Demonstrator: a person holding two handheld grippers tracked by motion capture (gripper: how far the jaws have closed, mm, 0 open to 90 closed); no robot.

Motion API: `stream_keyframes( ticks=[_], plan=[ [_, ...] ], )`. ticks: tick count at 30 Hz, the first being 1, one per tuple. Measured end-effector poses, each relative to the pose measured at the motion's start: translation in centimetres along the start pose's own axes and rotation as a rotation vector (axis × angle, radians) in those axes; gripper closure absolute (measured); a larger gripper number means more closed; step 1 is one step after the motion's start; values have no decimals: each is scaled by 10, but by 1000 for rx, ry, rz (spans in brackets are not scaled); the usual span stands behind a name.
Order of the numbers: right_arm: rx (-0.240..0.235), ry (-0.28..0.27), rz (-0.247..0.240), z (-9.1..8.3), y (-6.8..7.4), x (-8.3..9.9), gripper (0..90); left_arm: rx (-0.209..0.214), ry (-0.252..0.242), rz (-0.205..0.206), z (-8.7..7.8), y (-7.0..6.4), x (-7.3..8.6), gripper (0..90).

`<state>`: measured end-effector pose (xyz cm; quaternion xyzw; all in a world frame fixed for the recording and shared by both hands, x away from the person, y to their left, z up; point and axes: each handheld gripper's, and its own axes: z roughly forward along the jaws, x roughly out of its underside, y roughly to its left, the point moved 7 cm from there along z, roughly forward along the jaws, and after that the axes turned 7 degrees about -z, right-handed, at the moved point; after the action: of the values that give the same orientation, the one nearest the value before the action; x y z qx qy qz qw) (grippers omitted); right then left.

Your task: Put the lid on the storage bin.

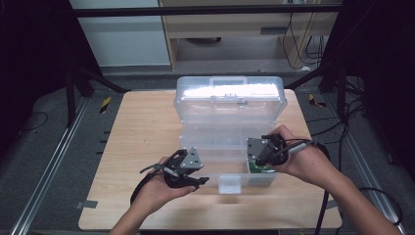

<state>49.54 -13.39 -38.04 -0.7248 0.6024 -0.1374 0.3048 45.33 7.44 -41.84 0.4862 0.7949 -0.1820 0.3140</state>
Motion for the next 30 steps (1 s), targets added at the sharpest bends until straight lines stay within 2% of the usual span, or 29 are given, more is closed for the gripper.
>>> stream_keyframes(
  ticks=[3,5,9,12,14,16,18,20,21,26,30],
  plan=[
    [0,4,9,0,1,1,800,-25,-34,-12,-19,6,-8,605],
    [1,0,3,0,1,1,798,-57,-56,-29,-32,15,-14,637],
    [1,1,-3,0,0,0,795,-129,-111,-88,-55,43,-23,676],
    [-2,5,-1,0,1,1,794,-134,-179,-177,-68,67,-29,773],
    [-3,5,-1,0,0,0,793,-150,-188,-211,-71,82,-31,831],
    [-4,5,0,0,0,0,792,-158,-195,-243,-72,94,-33,843],
    [-2,6,0,0,0,0,792,-162,-198,-262,-72,102,-37,874],
    [-4,9,3,0,1,0,791,-137,-216,-292,-71,107,-43,888],
    [-1,12,2,0,1,0,790,-130,-214,-299,-71,108,-45,889],
    [6,15,1,0,1,1,782,-157,-187,-301,-71,119,-59,888],
    [8,14,4,0,2,1,781,-149,-192,-325,-70,124,-65,894]
  ],
)
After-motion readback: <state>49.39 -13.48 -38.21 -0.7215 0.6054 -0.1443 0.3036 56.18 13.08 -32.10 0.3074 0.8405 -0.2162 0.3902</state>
